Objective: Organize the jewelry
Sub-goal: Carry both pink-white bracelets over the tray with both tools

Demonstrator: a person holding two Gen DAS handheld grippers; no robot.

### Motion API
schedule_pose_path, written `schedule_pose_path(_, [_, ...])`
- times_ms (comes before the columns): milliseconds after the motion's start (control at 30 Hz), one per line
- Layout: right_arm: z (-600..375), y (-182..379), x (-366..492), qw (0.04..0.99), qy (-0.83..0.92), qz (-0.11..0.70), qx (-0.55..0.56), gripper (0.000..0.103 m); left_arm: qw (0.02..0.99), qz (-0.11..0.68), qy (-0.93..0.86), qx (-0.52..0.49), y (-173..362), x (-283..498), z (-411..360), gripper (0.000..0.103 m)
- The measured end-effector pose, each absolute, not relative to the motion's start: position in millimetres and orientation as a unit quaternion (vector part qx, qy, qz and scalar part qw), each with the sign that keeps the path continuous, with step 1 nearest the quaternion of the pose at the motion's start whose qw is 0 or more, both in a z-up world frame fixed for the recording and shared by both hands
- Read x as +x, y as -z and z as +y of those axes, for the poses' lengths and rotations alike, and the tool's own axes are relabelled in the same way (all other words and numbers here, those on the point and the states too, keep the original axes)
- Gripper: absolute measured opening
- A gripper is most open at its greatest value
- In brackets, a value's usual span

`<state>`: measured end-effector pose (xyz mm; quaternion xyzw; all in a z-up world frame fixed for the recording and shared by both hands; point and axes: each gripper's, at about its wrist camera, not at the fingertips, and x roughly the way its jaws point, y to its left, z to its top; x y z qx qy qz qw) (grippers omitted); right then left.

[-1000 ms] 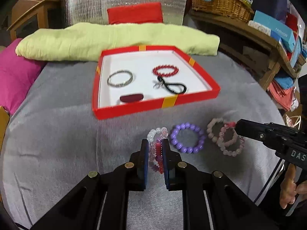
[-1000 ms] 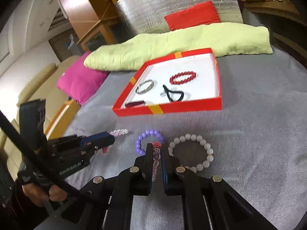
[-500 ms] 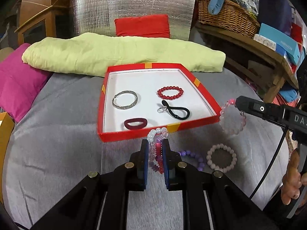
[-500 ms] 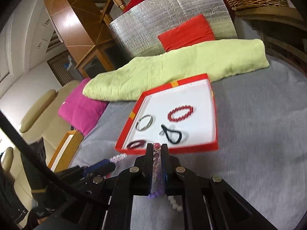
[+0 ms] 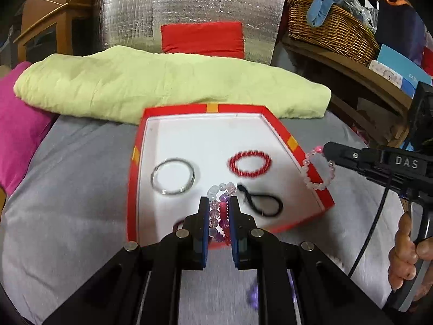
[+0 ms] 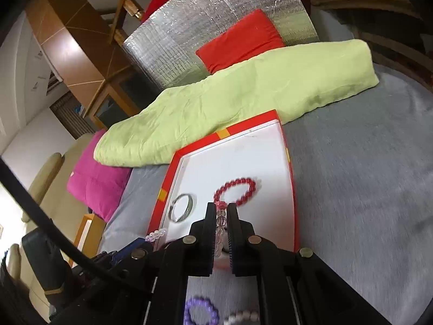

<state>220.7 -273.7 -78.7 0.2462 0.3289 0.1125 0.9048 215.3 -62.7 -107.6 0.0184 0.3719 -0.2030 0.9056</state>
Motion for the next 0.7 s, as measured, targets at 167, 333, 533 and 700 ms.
schedule_pose_path(167, [-279, 82, 258, 0.904, -0.100, 0.340, 0.240, 0.009, 0.902, 0.378, 0.207, 0.030, 113, 248, -80, 0.014])
schedule_pose_path(333, [-287, 84, 296, 0.904, -0.086, 0.344, 0.241, 0.009, 0.900, 0.382, 0.205, 0.041, 117, 286, -89, 0.014])
schedule_pose_path(533, [-290, 93, 340, 0.895, -0.089, 0.349, 0.261, 0.009, 0.901, 0.386, 0.197, 0.033, 118, 328, -89, 0.014])
schedule_pose_path(700, [-278, 106, 370, 0.889, -0.102, 0.366, 0.255, 0.009, 0.889, 0.413, 0.195, 0.036, 134, 350, -95, 0.014])
